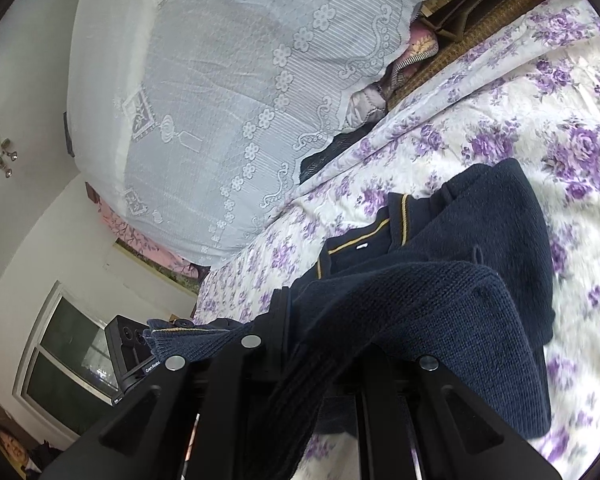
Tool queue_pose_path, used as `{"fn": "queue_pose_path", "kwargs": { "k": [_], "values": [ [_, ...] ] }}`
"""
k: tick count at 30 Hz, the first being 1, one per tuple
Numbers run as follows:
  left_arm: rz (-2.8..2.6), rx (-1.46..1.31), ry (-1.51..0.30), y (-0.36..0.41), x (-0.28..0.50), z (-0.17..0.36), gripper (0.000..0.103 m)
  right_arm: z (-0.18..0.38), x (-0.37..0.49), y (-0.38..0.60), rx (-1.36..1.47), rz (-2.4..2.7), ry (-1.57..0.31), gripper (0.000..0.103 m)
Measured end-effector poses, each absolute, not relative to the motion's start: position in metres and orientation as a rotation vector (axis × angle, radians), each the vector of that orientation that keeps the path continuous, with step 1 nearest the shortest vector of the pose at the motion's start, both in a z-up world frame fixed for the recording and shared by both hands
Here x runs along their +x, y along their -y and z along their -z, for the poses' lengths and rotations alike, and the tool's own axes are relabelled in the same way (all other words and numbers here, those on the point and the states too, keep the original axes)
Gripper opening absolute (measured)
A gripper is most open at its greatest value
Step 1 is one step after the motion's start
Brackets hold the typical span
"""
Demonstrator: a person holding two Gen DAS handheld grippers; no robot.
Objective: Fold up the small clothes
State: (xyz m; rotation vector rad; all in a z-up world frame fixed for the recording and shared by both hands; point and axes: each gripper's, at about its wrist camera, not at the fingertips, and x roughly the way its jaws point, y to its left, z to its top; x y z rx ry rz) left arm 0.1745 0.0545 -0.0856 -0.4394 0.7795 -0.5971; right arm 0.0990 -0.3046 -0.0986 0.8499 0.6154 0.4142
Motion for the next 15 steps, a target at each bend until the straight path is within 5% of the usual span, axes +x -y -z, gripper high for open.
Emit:
{"fn": "queue_pose_path", "kwargs": {
  "k": [15],
  "values": [
    [0.554, -0.443, -0.813, -0.051, 0.225, 0.110, 0.009, 0.120, 0.153, 0.315, 0.883, -0.381, -0.647, 0.010]
  ]
}}
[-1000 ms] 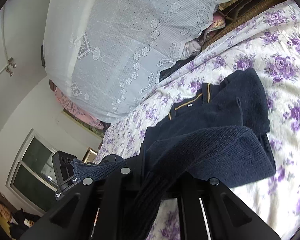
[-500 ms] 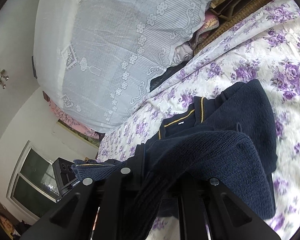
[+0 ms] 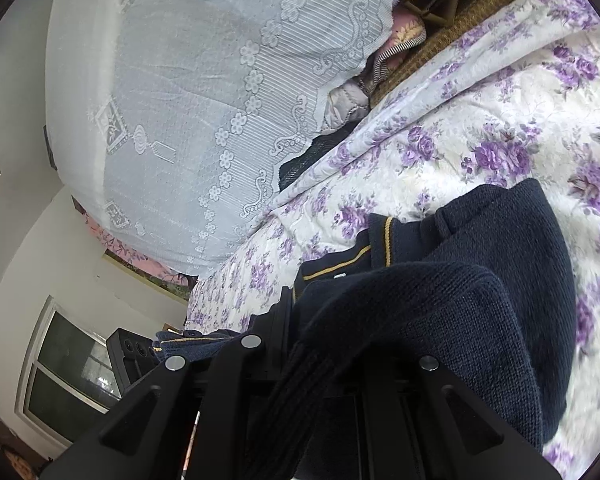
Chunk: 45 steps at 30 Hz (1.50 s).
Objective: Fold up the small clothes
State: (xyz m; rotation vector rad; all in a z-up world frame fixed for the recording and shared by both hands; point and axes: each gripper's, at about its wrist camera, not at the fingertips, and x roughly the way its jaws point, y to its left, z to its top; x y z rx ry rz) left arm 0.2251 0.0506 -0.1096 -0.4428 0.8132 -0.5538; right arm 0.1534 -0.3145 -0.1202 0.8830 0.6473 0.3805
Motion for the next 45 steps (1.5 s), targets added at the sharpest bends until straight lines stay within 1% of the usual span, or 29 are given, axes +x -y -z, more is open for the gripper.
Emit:
{"fn": "queue_pose_path", "kwargs": {
  "k": [6, 12, 13, 14, 16, 17, 18, 19, 20, 22, 23, 24, 26, 27, 30, 31, 32, 34, 36, 38, 39, 41, 42, 43, 45],
  "values": [
    [0.540, -0.424, -0.834, -0.044, 0.240, 0.123, 0.009, 0.135, 0.169, 0.317, 0.889, -0.354, -0.678, 0.011],
    [0.496, -0.426, -0.913, -0.038, 0.259, 0.148, 0.010, 0.151, 0.180, 0.322, 0.905, -0.330, -0.715, 0.014],
    [0.494, -0.428, -0.920, -0.038, 0.260, 0.150, 0.011, 0.151, 0.181, 0.322, 0.908, -0.331, -0.714, 0.015],
    [0.491, -0.431, -0.923, -0.039, 0.262, 0.150, 0.011, 0.150, 0.182, 0.323, 0.916, -0.336, -0.712, 0.018],
    [0.492, -0.460, -0.926, -0.043, 0.262, 0.150, 0.012, 0.149, 0.181, 0.329, 0.978, -0.366, -0.687, 0.032],
    [0.496, -0.480, -0.920, -0.047, 0.261, 0.148, 0.014, 0.147, 0.178, 0.334, 1.017, -0.379, -0.659, 0.048],
    [0.496, -0.499, -0.912, -0.050, 0.260, 0.145, 0.017, 0.142, 0.172, 0.341, 1.065, -0.397, -0.611, 0.061],
    [0.500, -0.526, -0.890, -0.055, 0.257, 0.139, 0.024, 0.137, 0.168, 0.347, 1.088, -0.416, -0.570, 0.063],
    [0.502, -0.544, -0.859, -0.060, 0.253, 0.132, 0.033, 0.130, 0.164, 0.351, 1.088, -0.431, -0.535, 0.063],
    [0.509, -0.559, -0.810, -0.067, 0.246, 0.119, 0.040, 0.116, 0.156, 0.356, 1.049, -0.435, -0.489, 0.063],
    [0.505, -0.556, -0.796, -0.068, 0.243, 0.114, 0.040, 0.111, 0.153, 0.356, 1.028, -0.430, -0.476, 0.059],
    [0.497, -0.548, -0.782, -0.068, 0.240, 0.110, 0.040, 0.104, 0.150, 0.356, 0.990, -0.423, -0.458, 0.047],
    [0.482, -0.500, -0.746, -0.062, 0.231, 0.098, 0.040, 0.090, 0.145, 0.347, 0.910, -0.417, -0.439, 0.033],
    [0.469, -0.463, -0.726, -0.058, 0.227, 0.093, 0.040, 0.086, 0.143, 0.343, 0.877, -0.425, -0.441, 0.029],
    [0.398, -0.305, -0.603, -0.040, 0.205, 0.070, 0.051, 0.077, 0.146, 0.315, 0.733, -0.426, -0.476, 0.027],
    [0.401, -0.278, -0.556, -0.036, 0.198, 0.064, 0.058, 0.076, 0.148, 0.306, 0.688, -0.417, -0.487, 0.027],
    [0.421, -0.270, -0.535, -0.032, 0.195, 0.060, 0.068, 0.077, 0.153, 0.296, 0.645, -0.408, -0.504, 0.027],
    [0.459, -0.237, -0.564, -0.020, 0.200, 0.063, 0.080, 0.082, 0.161, 0.284, 0.615, -0.399, -0.536, 0.027],
    [0.417, -0.192, -0.610, -0.011, 0.212, 0.075, 0.080, 0.090, 0.175, 0.278, 0.609, -0.378, -0.575, 0.029],
    [0.321, -0.154, -0.705, -0.005, 0.236, 0.099, 0.080, 0.101, 0.193, 0.281, 0.645, -0.337, -0.603, 0.029],
    [0.282, -0.157, -0.770, -0.009, 0.249, 0.113, 0.080, 0.110, 0.201, 0.290, 0.685, -0.302, -0.610, 0.031],
    [0.209, -0.235, -0.949, -0.027, 0.278, 0.149, 0.080, 0.131, 0.207, 0.313, 0.768, -0.217, -0.628, 0.031],
    [0.234, -0.280, -0.959, -0.034, 0.282, 0.154, 0.082, 0.146, 0.207, 0.330, 0.832, -0.167, -0.646, 0.014],
    [0.257, -0.313, -0.935, -0.040, 0.281, 0.148, 0.083, 0.159, 0.206, 0.343, 0.911, -0.158, -0.661, 0.000],
    [0.260, -0.320, -0.941, -0.043, 0.281, 0.147, 0.083, 0.171, 0.199, 0.367, 1.065, -0.161, -0.641, 0.000]
  ]
}}
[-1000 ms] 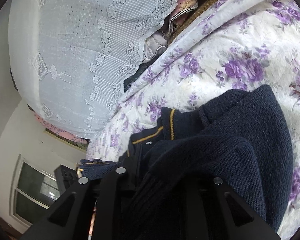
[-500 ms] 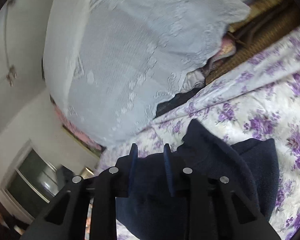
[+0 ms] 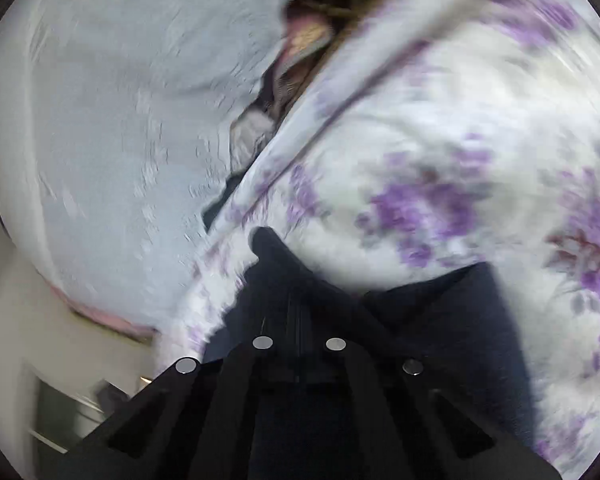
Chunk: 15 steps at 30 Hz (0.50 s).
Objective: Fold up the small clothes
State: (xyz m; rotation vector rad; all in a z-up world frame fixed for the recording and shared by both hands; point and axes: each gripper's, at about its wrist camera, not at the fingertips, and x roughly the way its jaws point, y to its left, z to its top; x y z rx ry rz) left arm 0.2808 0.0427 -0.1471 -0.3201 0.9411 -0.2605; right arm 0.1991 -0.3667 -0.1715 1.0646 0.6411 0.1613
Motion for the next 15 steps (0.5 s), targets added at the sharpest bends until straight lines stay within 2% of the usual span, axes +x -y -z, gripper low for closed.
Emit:
{"fn": "queue_pose_path", "kwargs": {
  "k": [2, 3, 5, 7, 8, 9, 15],
  "values": [
    [0.233, -0.306, -0.927, -0.042, 0.275, 0.143, 0.082, 0.162, 0.186, 0.374, 0.991, -0.050, -0.616, 0.003],
    [0.212, -0.295, -0.904, -0.042, 0.271, 0.138, 0.082, 0.156, 0.180, 0.374, 0.953, -0.029, -0.596, 0.009],
    [0.210, -0.259, -0.818, -0.036, 0.259, 0.120, 0.082, 0.143, 0.173, 0.367, 0.913, -0.061, -0.576, 0.013],
    [0.208, -0.219, -0.750, -0.031, 0.249, 0.107, 0.083, 0.123, 0.168, 0.349, 0.809, -0.104, -0.550, 0.024],
    [0.193, -0.196, -0.729, -0.028, 0.245, 0.104, 0.084, 0.112, 0.166, 0.334, 0.735, -0.116, -0.541, 0.036],
    [0.186, -0.182, -0.724, -0.026, 0.242, 0.103, 0.085, 0.106, 0.164, 0.324, 0.684, -0.131, -0.537, 0.042],
    [0.172, -0.135, -0.792, -0.016, 0.243, 0.121, 0.085, 0.108, 0.163, 0.266, 0.526, -0.232, -0.623, 0.042]
  ]
}}
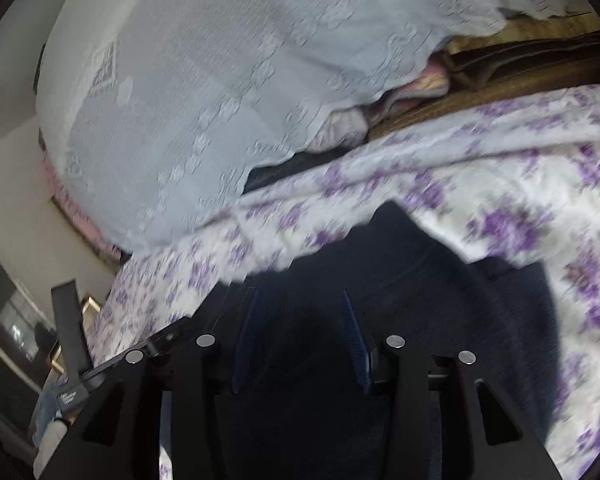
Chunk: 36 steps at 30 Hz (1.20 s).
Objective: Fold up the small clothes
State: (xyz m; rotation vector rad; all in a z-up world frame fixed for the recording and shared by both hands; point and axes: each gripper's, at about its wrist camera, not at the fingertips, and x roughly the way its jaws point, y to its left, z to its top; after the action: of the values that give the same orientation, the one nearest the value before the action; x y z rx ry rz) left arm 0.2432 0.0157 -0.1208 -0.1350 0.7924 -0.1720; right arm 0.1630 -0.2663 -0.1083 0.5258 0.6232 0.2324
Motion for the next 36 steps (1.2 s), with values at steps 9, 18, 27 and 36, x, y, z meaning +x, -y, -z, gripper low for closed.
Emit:
{"fn": "queue_pose_path", "kwargs": {
  "k": [9, 18, 27, 36],
  "values": [
    [0.136, 0.026, -0.860, 0.003, 0.237, 0.147, 0.089, 0.136, 0.159, 0.258, 0.546, -0.275, -0.722, 0.050],
    [0.066, 0.014, -0.842, -0.016, 0.215, 0.142, 0.095, 0.143, 0.128, 0.305, 0.686, -0.181, -0.667, 0.034],
    [0.109, 0.036, -0.778, -0.004, 0.170, 0.119, 0.095, 0.108, 0.089, 0.279, 0.579, -0.229, -0.572, 0.047],
    [0.142, 0.083, -0.812, 0.012, 0.162, 0.134, 0.098, 0.111, 0.094, 0.222, 0.479, -0.388, -0.664, 0.052]
  ]
}}
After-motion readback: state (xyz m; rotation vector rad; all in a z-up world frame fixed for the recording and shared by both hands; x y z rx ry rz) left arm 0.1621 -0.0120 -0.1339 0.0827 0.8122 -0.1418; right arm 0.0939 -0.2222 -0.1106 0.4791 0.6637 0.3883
